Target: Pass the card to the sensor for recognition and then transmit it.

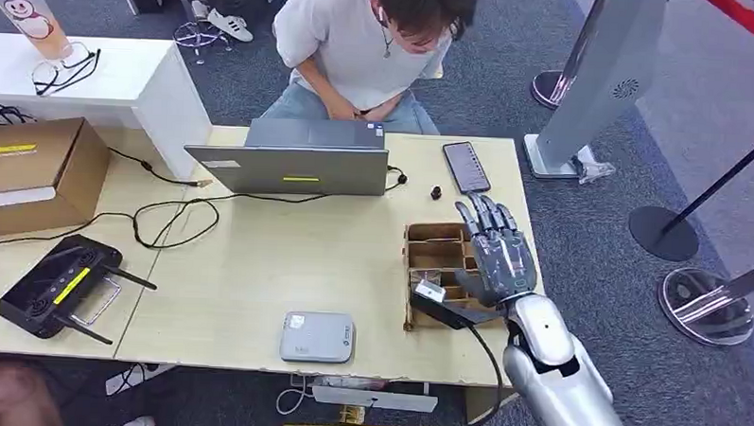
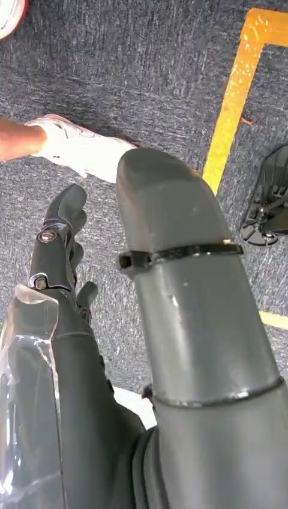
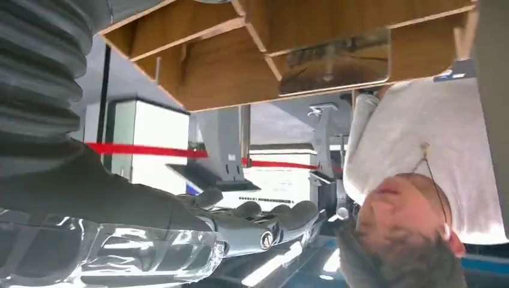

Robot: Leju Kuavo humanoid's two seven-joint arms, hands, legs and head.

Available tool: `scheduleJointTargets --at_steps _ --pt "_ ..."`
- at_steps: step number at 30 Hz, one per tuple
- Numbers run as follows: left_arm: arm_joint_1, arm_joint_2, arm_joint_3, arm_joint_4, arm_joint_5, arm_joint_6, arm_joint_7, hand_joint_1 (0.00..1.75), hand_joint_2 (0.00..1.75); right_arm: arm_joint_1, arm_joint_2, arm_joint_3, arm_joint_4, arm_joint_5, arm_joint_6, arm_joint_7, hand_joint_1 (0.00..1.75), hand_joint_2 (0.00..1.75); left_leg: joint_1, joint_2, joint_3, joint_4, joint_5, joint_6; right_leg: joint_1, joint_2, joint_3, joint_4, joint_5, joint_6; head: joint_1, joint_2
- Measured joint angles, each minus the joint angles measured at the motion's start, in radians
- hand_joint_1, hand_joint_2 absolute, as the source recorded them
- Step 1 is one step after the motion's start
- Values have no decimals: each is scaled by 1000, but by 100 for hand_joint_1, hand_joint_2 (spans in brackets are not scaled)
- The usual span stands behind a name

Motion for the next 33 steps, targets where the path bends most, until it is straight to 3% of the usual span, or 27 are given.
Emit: scheduleJointTargets --at_steps 18,28,29,30,33 --pt "-2 0 -1 0 -9 -19 4 0 0 25 -27 10 -103 24 113 8 0 175 0 0 0 0 0 0 0 0 0 0 0 0 0 0" --pt "-11 -5 -2 0 -11 -28 15 0 0 2 -30 29 -99 34 135 5 10 175 0 0 0 0 0 0 0 0 0 0 0 0 0 0" --pt "-12 -5 -2 0 -11 -28 15 0 0 -3 -30 31 -96 34 139 3 12 175 0 0 0 0 0 0 0 0 0 0 0 0 0 0" --pt "-13 -6 -2 0 -11 -29 16 0 0 -9 -31 34 -91 33 142 1 33 175 0 0 0 0 0 0 0 0 0 0 0 0 0 0" --pt "-14 -6 -2 0 -10 -28 21 0 0 -31 -31 45 -72 29 142 -6 44 175 0 0 0 0 0 0 0 0 0 0 0 0 0 0"
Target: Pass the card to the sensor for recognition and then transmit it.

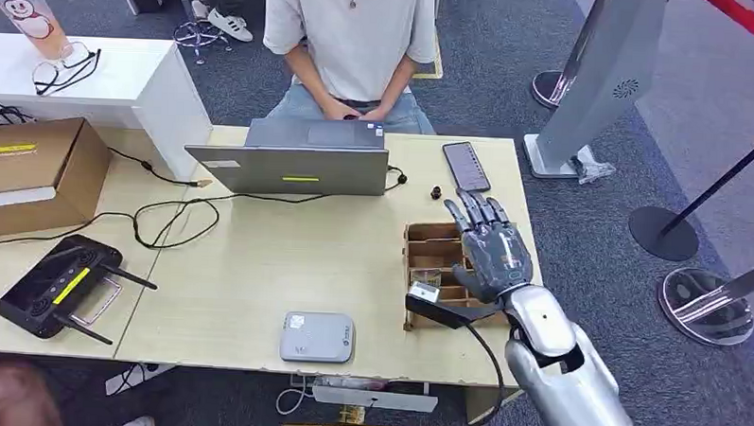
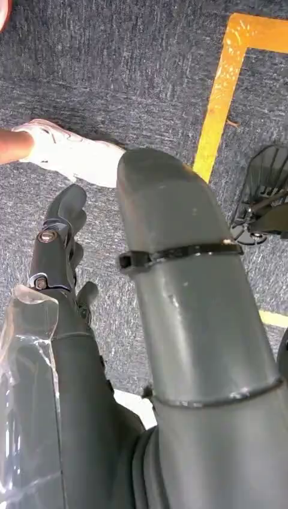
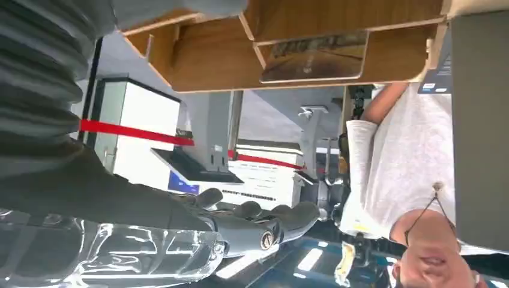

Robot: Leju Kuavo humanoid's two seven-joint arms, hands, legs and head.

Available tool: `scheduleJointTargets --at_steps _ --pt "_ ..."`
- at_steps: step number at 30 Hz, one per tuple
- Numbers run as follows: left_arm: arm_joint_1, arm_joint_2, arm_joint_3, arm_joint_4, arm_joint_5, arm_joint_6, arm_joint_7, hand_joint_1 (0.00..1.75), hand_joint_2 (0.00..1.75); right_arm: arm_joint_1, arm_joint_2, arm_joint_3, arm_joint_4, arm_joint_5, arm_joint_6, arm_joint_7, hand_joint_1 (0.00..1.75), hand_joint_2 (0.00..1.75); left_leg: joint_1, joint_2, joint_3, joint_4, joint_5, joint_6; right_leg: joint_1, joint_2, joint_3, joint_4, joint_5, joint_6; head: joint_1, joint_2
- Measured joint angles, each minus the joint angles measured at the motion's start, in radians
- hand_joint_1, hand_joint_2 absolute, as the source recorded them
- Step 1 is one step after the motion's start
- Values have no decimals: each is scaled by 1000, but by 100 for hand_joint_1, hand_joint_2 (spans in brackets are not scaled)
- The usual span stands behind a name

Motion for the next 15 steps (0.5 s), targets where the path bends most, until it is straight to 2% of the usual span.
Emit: scheduleJointTargets --at_steps 3,5,9,15 --pt "0 -1 0 0 2 1 0 0 0 -25 0 10 24 -4 2 -3 51 175 0 0 0 0 0 0 0 0 0 0 0 0 0 0" --pt "0 -1 0 0 3 2 0 0 0 -39 0 18 40 -11 2 -4 49 175 0 0 0 0 0 0 0 0 0 0 0 0 0 0" --pt "0 -2 0 0 4 3 0 0 0 -61 0 32 67 -14 3 -7 63 175 0 0 0 0 0 0 0 0 0 0 0 0 0 0" --pt "0 -2 0 0 4 3 0 0 0 -79 0 41 91 -13 3 -7 65 175 0 0 0 0 0 0 0 0 0 0 0 0 0 0"
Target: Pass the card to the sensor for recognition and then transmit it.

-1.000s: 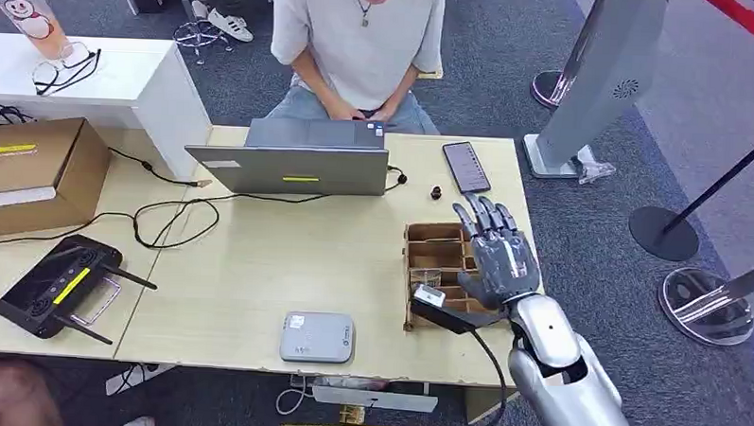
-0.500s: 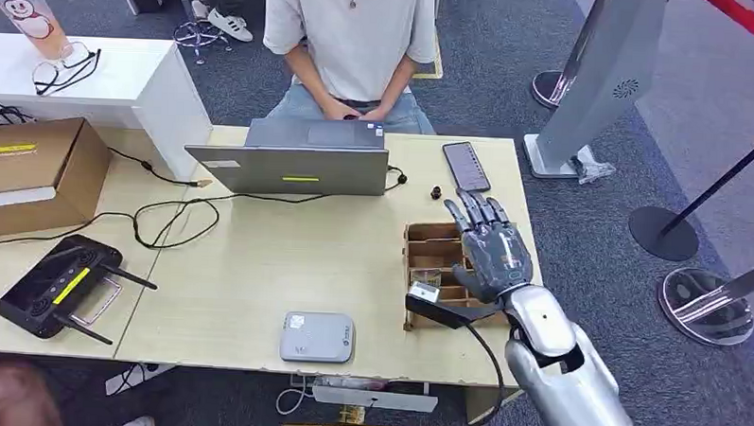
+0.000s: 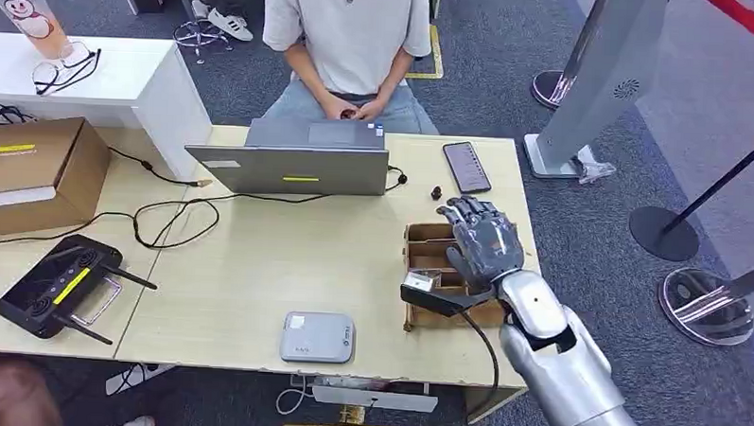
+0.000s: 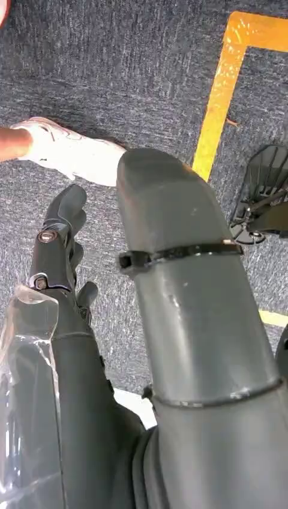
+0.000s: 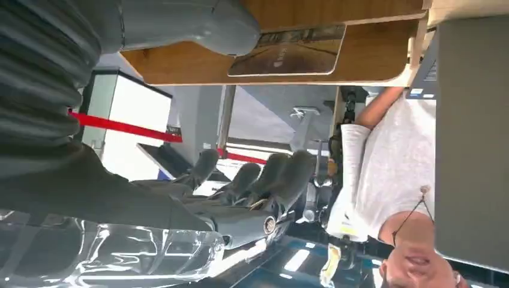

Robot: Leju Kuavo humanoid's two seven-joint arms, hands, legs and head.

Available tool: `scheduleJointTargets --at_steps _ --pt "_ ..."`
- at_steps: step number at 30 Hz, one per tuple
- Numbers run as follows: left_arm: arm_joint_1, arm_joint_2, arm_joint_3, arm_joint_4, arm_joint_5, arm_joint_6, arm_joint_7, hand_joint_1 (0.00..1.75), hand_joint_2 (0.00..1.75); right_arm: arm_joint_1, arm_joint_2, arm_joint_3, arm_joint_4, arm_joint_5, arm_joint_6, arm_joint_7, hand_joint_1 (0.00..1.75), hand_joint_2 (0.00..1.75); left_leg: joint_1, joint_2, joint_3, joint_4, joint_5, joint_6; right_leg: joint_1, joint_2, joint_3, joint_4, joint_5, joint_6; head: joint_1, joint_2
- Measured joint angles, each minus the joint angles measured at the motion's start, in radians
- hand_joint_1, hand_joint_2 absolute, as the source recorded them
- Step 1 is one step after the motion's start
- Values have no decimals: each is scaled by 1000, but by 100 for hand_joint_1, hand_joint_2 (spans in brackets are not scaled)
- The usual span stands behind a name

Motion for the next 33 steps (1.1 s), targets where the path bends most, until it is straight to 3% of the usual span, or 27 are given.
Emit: scheduleJointTargets --at_steps 4,11,12,18,21,33 --pt "0 0 0 0 1 0 0 0 0 -10 0 8 19 -5 3 0 80 175 0 0 0 0 0 0 0 0 0 0 0 0 0 0" --pt "0 0 0 0 6 2 0 0 0 -24 0 22 58 -21 0 3 87 175 0 0 0 0 0 0 0 0 0 0 0 0 0 0" --pt "0 0 0 0 7 2 0 0 0 -26 0 24 63 -20 0 3 98 175 0 0 0 0 0 0 0 0 0 0 0 0 0 0" --pt "0 0 0 0 9 2 0 0 0 -28 0 32 81 -21 -1 3 99 175 0 0 0 0 0 0 0 0 0 0 0 0 0 0" --pt "0 0 0 0 9 2 -3 0 0 -28 0 35 89 -22 -3 5 175 175 0 0 0 0 0 0 0 0 0 0 0 0 0 0" --pt "0 0 0 0 10 1 -6 0 0 -26 0 39 94 -36 -43 -1 175 175 0 0 0 0 0 0 0 0 0 0 0 0 0 0"
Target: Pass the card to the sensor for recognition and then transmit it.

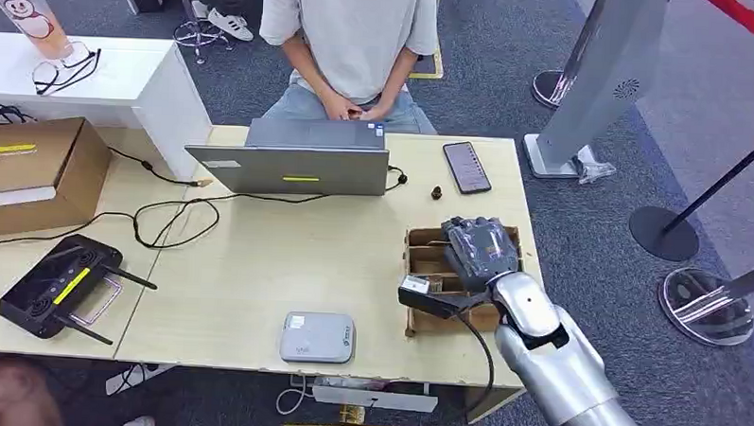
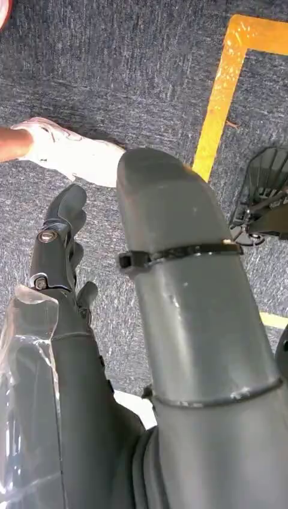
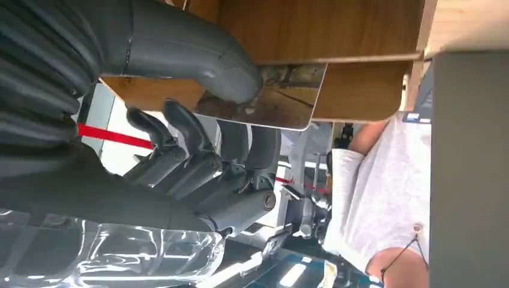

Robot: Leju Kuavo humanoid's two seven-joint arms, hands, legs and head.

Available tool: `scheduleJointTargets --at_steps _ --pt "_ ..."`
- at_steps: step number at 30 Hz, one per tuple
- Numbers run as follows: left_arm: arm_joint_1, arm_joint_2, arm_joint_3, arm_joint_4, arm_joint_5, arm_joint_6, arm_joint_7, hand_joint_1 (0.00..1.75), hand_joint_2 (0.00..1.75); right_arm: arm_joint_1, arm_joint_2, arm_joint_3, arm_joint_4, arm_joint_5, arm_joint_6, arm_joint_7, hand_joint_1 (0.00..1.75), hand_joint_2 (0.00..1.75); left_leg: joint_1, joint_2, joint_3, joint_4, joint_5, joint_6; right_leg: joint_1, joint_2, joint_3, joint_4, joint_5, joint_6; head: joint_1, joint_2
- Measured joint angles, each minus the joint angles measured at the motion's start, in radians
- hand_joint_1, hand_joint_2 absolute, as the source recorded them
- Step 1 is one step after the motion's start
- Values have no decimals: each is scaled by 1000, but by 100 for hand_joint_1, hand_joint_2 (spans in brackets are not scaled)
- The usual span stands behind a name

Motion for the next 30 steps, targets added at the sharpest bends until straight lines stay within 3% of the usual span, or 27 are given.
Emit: scheduleJointTargets --at_steps 5,9,11,12,15,24,30 --pt "0 0 0 0 6 0 0 0 0 5 0 0 -3 -6 -73 -31 175 175 0 0 0 0 0 0 0 0 0 0 0 0 0 0" --pt "0 0 0 0 6 0 0 0 0 5 0 0 -4 -6 -77 -32 175 175 0 0 0 0 0 0 0 0 0 0 0 0 0 0" --pt "0 0 0 0 7 0 0 0 0 8 0 0 -11 -16 -112 -42 175 175 0 0 0 0 0 0 0 0 0 0 0 0 0 0" --pt "1 0 0 0 8 0 -1 0 0 15 1 -3 -40 -24 -180 -63 175 175 0 0 0 0 0 0 0 0 0 0 0 0 0 0" --pt "1 0 0 0 8 1 -1 0 0 23 1 -11 -76 -40 -222 -80 175 175 0 0 0 0 0 0 0 0 0 0 0 0 0 0" --pt "1 0 0 0 10 2 -1 0 0 31 3 -26 -154 -114 -270 -137 175 175 0 0 0 0 0 0 0 0 0 0 0 0 0 0" --pt "1 0 0 0 11 4 -1 0 0 34 16 -26 -166 -131 -342 -175 175 175 0 0 0 0 0 0 0 0 0 0 0 0 0 0"
